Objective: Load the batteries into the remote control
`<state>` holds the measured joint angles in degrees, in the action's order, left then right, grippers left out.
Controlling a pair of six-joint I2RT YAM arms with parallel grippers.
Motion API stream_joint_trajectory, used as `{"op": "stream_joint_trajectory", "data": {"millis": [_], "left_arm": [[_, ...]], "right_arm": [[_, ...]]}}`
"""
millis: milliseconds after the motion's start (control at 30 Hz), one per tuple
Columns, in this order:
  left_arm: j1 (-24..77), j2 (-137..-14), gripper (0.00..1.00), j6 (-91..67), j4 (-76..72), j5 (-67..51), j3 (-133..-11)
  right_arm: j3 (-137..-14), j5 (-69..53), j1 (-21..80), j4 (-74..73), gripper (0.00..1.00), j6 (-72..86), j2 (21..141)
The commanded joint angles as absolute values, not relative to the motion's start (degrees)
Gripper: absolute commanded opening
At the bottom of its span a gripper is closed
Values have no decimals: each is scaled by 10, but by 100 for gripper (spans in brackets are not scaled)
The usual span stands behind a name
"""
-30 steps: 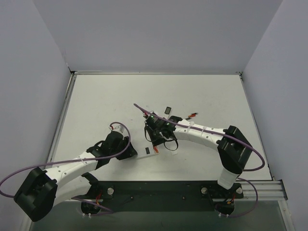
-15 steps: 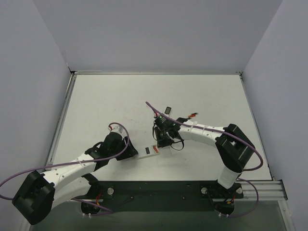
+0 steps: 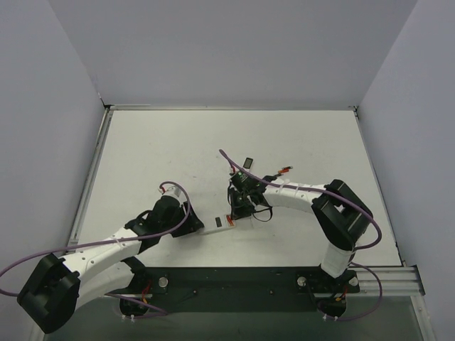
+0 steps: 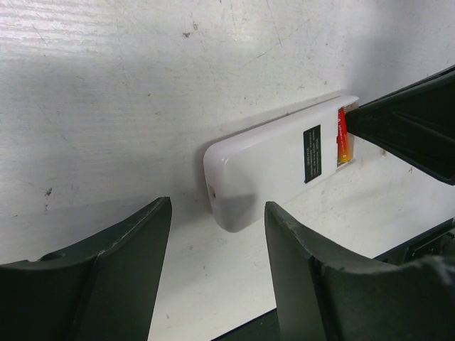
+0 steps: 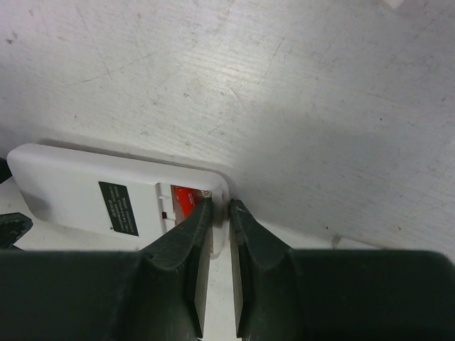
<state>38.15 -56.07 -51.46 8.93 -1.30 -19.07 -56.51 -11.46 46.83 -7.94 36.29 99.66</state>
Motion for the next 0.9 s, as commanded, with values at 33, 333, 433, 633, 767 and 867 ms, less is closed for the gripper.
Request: {"op": "stream_joint_trajectory", "data": {"millis": [33,333,433,633,767,867], "left_arm": [[382,-537,65,-526,55,-4,-178],[374,-451,70,-569,-15,19,-109],[373,-413,76,-597,-72,27,-71],[372,-399,78,-645,-178,44,-28],[372,-431,77,-647,-234,45,-29],[372,-470,74,-648,-268,45,-35]], "right_arm": [[-549,-121,459,-73,8,379,1005],[-512,-161,442,-7,0,412,975],[-505,-164,441,14,0,421,967],[-490,-181,441,56,0,439,965],[-483,-187,441,77,0,449,967],[-482,-192,441,89,0,453,971]]}}
